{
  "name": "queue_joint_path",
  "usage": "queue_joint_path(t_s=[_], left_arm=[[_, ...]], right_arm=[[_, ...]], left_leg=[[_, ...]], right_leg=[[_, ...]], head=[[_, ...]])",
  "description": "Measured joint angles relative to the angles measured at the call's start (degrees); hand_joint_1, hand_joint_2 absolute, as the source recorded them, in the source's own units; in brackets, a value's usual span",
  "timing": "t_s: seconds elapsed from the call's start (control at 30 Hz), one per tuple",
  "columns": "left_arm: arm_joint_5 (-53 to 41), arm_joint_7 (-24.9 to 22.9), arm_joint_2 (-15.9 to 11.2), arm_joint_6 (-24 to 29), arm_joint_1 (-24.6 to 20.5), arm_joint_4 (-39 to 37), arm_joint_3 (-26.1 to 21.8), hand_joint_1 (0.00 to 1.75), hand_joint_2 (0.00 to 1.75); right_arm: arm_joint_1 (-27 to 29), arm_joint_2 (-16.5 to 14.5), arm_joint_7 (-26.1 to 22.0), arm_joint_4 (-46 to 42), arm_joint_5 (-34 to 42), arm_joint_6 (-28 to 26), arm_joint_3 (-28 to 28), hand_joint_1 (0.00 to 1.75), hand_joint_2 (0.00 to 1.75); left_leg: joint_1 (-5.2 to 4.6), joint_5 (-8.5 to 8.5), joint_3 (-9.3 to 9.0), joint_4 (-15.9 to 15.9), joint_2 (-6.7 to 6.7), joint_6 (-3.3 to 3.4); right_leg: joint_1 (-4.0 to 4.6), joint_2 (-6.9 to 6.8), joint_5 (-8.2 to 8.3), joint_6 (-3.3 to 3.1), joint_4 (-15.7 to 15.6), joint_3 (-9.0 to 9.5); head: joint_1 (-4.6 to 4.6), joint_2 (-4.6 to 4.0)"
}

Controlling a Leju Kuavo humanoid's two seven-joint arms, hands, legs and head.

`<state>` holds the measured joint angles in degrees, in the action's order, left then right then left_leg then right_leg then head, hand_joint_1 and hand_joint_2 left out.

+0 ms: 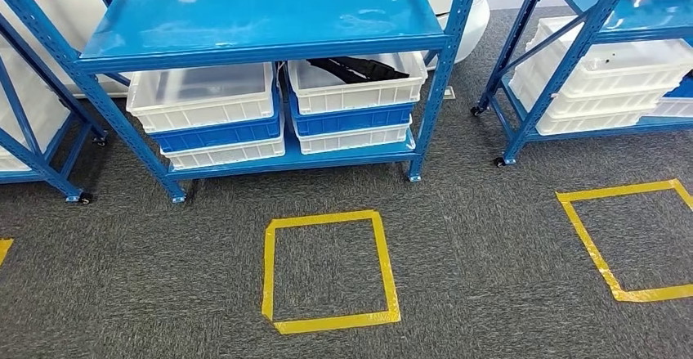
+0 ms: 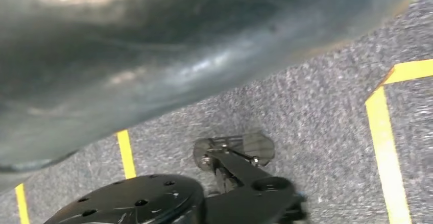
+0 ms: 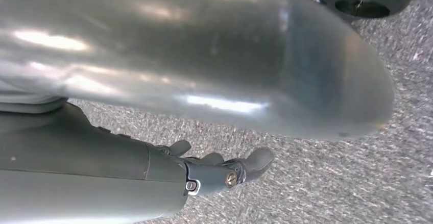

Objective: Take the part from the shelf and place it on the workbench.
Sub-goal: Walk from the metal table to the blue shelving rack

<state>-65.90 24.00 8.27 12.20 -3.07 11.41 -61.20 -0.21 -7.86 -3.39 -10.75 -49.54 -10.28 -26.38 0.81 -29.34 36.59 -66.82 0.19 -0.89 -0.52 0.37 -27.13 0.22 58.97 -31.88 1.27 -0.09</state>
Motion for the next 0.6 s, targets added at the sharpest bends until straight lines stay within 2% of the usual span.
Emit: queue_joint_path(t_s=[0.03, 0.07, 0.13, 0.2, 0.27, 0.33, 0.37, 0.4, 0.43, 0.5, 0.53, 0.57, 0.6], left_arm=[[0.03, 0.03, -0.01, 0.00, -0.07, 0.00, -0.01, 0.00, 0.00], [0.04, 0.05, -0.01, 0.01, -0.14, 0.00, -0.02, 0.00, 0.00], [0.07, 0.11, -0.01, 0.03, -0.26, 0.00, -0.04, 0.00, 0.00], [0.07, 0.17, 0.00, 0.12, -0.21, 0.00, -0.09, 0.00, 0.00], [0.06, 0.21, 0.01, 0.33, -0.20, 0.00, -0.19, 0.00, 0.00], [0.05, 0.25, 0.02, 0.48, -0.22, 0.00, -0.28, 0.00, 0.00], [0.05, 0.26, 0.03, 0.50, -0.21, 0.00, -0.32, 0.00, 0.00], [0.05, 0.26, 0.04, 0.50, -0.21, 0.00, -0.36, 0.00, 0.00], [0.05, 0.26, 0.06, 0.50, -0.20, 0.00, -0.40, 0.00, 0.00], [0.05, 0.26, 0.09, 0.51, -0.21, 0.00, -0.46, 0.00, 0.00], [0.05, 0.26, 0.10, 0.54, -0.21, 0.00, -0.48, 0.00, 0.00], [0.05, 0.26, 0.09, 0.58, -0.21, 0.00, -0.49, 0.00, 0.00], [0.05, 0.26, 0.09, 0.63, -0.20, 0.00, -0.49, 0.00, 0.00]], right_arm=[[0.02, -0.02, -0.04, 0.00, -0.21, -0.02, 0.06, 0.00, 0.00], [0.02, -0.02, -0.09, 0.00, -0.37, -0.05, 0.15, 0.00, 0.00], [-0.01, 0.02, -0.19, 0.00, -0.65, -0.13, 0.33, 0.00, 0.00], [-0.04, 0.05, -0.21, 0.00, -0.97, -0.17, 0.48, 0.00, 0.00], [-0.07, 0.06, -0.21, 0.00, -1.17, -0.18, 0.67, 0.00, 0.00], [-0.08, 0.04, -0.21, 0.00, -1.19, -0.17, 0.86, 0.00, 0.00], [-0.05, 0.04, -0.21, 0.00, -1.19, -0.17, 0.92, 0.00, 0.00], [0.00, 0.05, -0.21, 0.00, -1.19, -0.17, 0.94, 0.00, 0.00], [0.04, 0.07, -0.21, 0.00, -1.19, -0.18, 0.95, 0.00, 0.00], [0.05, 0.10, -0.21, 0.00, -1.22, -0.17, 0.96, 0.00, 0.00], [0.04, 0.10, -0.21, 0.00, -1.27, -0.17, 0.97, 0.00, 0.00], [0.02, 0.10, -0.21, 0.00, -1.33, -0.17, 0.97, 0.00, 0.00], [-0.02, 0.10, -0.21, 0.00, -1.40, -0.17, 0.98, 0.00, 0.00]], left_leg=[[-0.06, 1.28, -1.28, 3.09, 0.23, 0.21], [-0.16, 1.83, -2.08, 5.10, 0.38, 0.45], [-0.42, 1.60, -2.42, 6.16, 0.17, 1.09], [-0.28, 1.78, -2.80, 6.52, -0.19, 1.82], [-0.02, 2.00, -3.16, 6.78, -0.48, 2.40], [-0.05, 1.95, -3.11, 6.78, -0.80, 2.69], [-0.06, 1.88, -3.11, 6.78, -1.05, 2.74], [-0.06, 1.81, -3.13, 6.77, -1.33, 2.74], [-0.03, 1.74, -3.20, 6.77, -1.68, 2.67], [0.04, 1.54, -3.42, 6.76, -2.35, 2.36], [-0.04, 1.36, -3.51, 6.72, -2.66, 2.07], [-0.11, 1.22, -3.58, 6.72, -2.88, 1.76], [-0.18, 1.14, -3.63, 6.78, -3.02, 1.43]], right_leg=[[0.20, 0.00, -0.30, 0.28, 0.06, 0.12], [0.40, -0.06, -0.55, 0.59, 0.05, 0.14], [0.57, -0.32, -0.85, 1.16, -0.14, 0.13], [0.36, -0.56, -1.35, 1.63, 0.45, 0.05], [0.18, -0.59, -3.43, 1.70, 4.63, -1.84], [0.03, -0.57, -6.29, 1.58, 11.90, -5.76], [-0.08, -0.57, -7.00, 1.73, 14.62, -7.44], [-0.19, -0.57, -6.80, 2.09, 15.41, -8.24], [-0.33, -0.56, -5.71, 2.63, 14.07, -8.03], [-0.65, -0.17, -2.18, 3.67, 6.71, -5.20], [-0.66, 0.07, -0.71, 3.72, 3.36, -3.69], [-0.58, 0.26, 0.22, 3.47, 1.16, -2.65], [-0.41, 0.36, 0.57, 2.99, 0.37, -2.23]], head=[[0.01, 0.00], [-0.03, 0.01], [-0.09, 0.01], [-0.17, 0.01], [-0.48, 0.01], [-0.72, 0.01], [-0.74, 0.01], [-0.76, 0.01], [-0.80, 0.01], [-0.90, 0.01], [-0.93, 0.01], [-0.97, 0.01], [-0.97, 0.01]])
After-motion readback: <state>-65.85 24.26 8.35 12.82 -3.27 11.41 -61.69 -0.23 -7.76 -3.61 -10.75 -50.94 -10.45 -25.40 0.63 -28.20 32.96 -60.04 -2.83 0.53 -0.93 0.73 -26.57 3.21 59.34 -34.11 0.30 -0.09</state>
